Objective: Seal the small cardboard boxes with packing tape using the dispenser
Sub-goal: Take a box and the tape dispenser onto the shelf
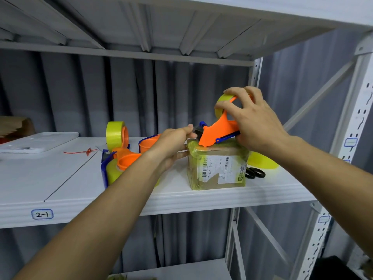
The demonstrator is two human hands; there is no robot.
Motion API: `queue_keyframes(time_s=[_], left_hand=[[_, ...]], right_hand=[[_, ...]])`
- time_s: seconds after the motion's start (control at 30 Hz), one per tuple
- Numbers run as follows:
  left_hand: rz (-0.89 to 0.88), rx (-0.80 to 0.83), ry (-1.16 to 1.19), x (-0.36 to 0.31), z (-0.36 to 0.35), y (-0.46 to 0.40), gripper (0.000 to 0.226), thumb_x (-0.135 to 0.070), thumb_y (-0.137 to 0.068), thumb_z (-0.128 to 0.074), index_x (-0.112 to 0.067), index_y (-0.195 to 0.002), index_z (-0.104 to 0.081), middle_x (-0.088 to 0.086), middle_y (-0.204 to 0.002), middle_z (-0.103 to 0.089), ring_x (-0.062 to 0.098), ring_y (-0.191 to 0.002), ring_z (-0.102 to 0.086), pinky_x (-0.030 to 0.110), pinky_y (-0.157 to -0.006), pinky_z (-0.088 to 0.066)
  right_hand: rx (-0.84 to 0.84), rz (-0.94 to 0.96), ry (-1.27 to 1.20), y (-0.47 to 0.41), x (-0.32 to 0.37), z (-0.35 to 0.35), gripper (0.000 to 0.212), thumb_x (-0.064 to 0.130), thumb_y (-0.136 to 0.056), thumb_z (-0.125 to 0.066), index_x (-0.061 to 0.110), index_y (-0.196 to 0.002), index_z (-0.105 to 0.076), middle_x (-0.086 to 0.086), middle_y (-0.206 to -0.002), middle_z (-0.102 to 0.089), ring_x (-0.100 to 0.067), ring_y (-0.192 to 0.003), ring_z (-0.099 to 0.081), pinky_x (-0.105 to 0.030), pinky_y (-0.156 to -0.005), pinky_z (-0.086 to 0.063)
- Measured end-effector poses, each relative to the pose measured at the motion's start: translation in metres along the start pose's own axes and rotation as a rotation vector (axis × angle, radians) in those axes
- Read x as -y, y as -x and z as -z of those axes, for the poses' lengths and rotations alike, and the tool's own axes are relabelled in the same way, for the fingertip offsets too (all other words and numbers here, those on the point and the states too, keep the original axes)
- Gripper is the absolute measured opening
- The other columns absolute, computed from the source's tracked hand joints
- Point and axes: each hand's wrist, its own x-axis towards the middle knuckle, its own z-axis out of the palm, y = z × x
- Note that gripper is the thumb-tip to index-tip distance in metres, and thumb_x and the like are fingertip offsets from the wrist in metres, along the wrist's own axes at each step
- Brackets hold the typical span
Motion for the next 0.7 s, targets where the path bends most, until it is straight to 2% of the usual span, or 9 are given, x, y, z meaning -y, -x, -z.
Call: queue_keyframes(time_s=[0.23, 0.37, 0.5, 0.63, 0.7], left_hand=[[-0.005, -0.004, 0.003, -0.0043, -0.0037, 0.0042, 0.035, -0.031, -0.099, -0.053, -0.016, -0.071, -0.069, 0.004, -0.105, -0.065, 0.023, -0.09, -0.067, 0.034, -0.073, -0.054], [-0.015, -0.007, 0.025, -0.0043, -0.004, 0.0067, 0.037, -0.024, -0.099, -0.051, -0.015, -0.068, -0.069, 0.007, -0.11, -0.064, 0.024, -0.088, -0.066, 0.036, -0.077, -0.056], [-0.01, -0.019, 0.072, -0.0031, -0.0044, 0.0076, 0.036, -0.02, -0.099, -0.05, -0.013, -0.07, -0.07, 0.009, -0.12, -0.063, 0.027, -0.095, -0.066, 0.04, -0.084, -0.057], [0.013, -0.024, 0.063, -0.0045, -0.004, 0.0042, 0.045, -0.035, -0.104, -0.047, -0.013, -0.071, -0.068, 0.009, -0.122, -0.062, 0.028, -0.1, -0.066, 0.042, -0.088, -0.055], [0.024, 0.002, 0.027, -0.0058, -0.0038, 0.0033, 0.039, -0.043, -0.1, -0.055, -0.013, -0.079, -0.068, 0.003, -0.118, -0.065, 0.026, -0.101, -0.066, 0.041, -0.09, -0.054]], right_hand=[[0.006, -0.01, -0.015, 0.0015, -0.0004, -0.0016, 0.087, 0.007, -0.066, -0.085, 0.032, -0.139, -0.044, -0.004, -0.155, -0.029, -0.039, -0.141, -0.021, -0.055, -0.094, -0.048], [0.01, -0.013, -0.009, 0.0002, 0.0, -0.0026, 0.089, 0.01, -0.066, -0.087, 0.032, -0.139, -0.042, -0.004, -0.155, -0.029, -0.039, -0.141, -0.021, -0.055, -0.094, -0.048], [0.009, -0.012, -0.009, -0.0001, -0.0006, -0.003, 0.089, 0.01, -0.065, -0.087, 0.033, -0.139, -0.042, -0.004, -0.155, -0.029, -0.039, -0.141, -0.021, -0.054, -0.093, -0.049], [0.012, -0.01, -0.01, -0.0006, -0.0003, -0.0032, 0.09, 0.01, -0.066, -0.087, 0.033, -0.14, -0.041, -0.004, -0.155, -0.028, -0.039, -0.142, -0.02, -0.055, -0.095, -0.048], [0.016, -0.011, -0.009, -0.0007, -0.0005, -0.0031, 0.09, 0.011, -0.067, -0.087, 0.033, -0.141, -0.04, -0.003, -0.155, -0.028, -0.039, -0.142, -0.02, -0.055, -0.096, -0.048]])
